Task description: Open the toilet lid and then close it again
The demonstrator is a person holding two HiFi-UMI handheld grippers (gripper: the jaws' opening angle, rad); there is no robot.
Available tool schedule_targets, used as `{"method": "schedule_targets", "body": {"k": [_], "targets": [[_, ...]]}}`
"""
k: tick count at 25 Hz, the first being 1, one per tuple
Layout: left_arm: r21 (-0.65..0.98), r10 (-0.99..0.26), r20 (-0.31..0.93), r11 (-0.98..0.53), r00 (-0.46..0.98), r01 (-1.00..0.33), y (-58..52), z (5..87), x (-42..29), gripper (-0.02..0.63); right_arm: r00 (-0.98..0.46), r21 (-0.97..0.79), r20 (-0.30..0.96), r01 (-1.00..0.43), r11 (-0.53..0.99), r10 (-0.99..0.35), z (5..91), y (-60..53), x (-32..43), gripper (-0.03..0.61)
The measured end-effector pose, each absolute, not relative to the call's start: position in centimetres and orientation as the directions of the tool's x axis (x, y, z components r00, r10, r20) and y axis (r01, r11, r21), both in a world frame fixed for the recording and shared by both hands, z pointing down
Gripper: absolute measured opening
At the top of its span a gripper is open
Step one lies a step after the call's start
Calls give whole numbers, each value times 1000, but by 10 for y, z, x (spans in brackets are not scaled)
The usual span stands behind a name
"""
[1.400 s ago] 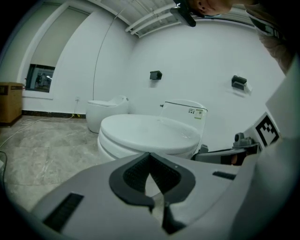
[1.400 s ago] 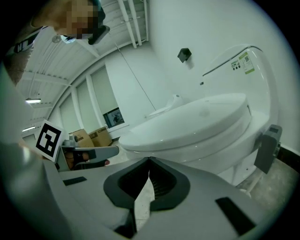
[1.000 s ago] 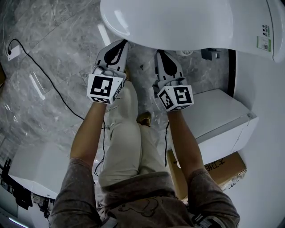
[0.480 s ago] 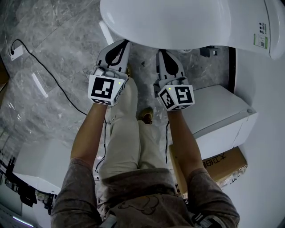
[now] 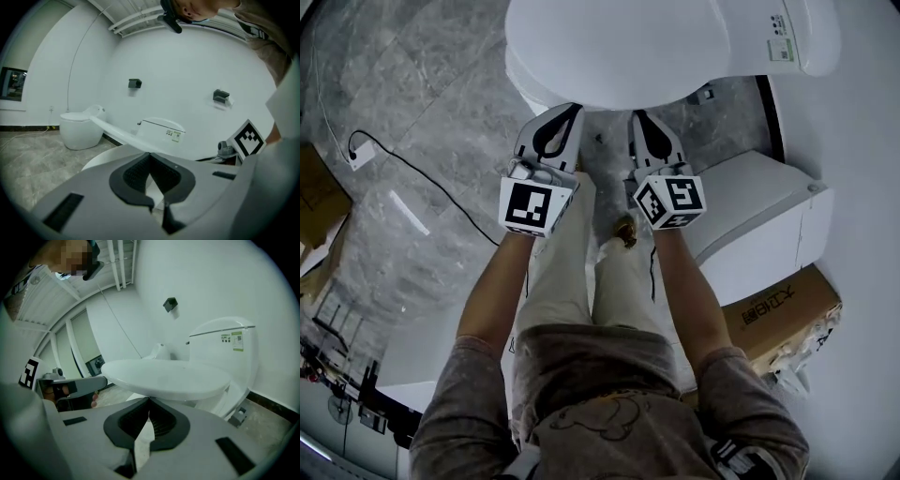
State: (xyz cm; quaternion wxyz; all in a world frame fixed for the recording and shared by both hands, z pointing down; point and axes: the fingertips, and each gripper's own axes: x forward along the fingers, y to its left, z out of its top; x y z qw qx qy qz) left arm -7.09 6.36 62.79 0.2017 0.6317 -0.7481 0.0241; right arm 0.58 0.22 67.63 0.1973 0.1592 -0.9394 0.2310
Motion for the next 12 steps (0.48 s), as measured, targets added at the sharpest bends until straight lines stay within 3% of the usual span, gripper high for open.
{"method": "schedule_targets", "body": {"k": [12], "targets": [[197,-966,241,-48,95,-979,-56,510,-32,9,-836,-345,332,-539,768,-438,571,-89,32,26]]}}
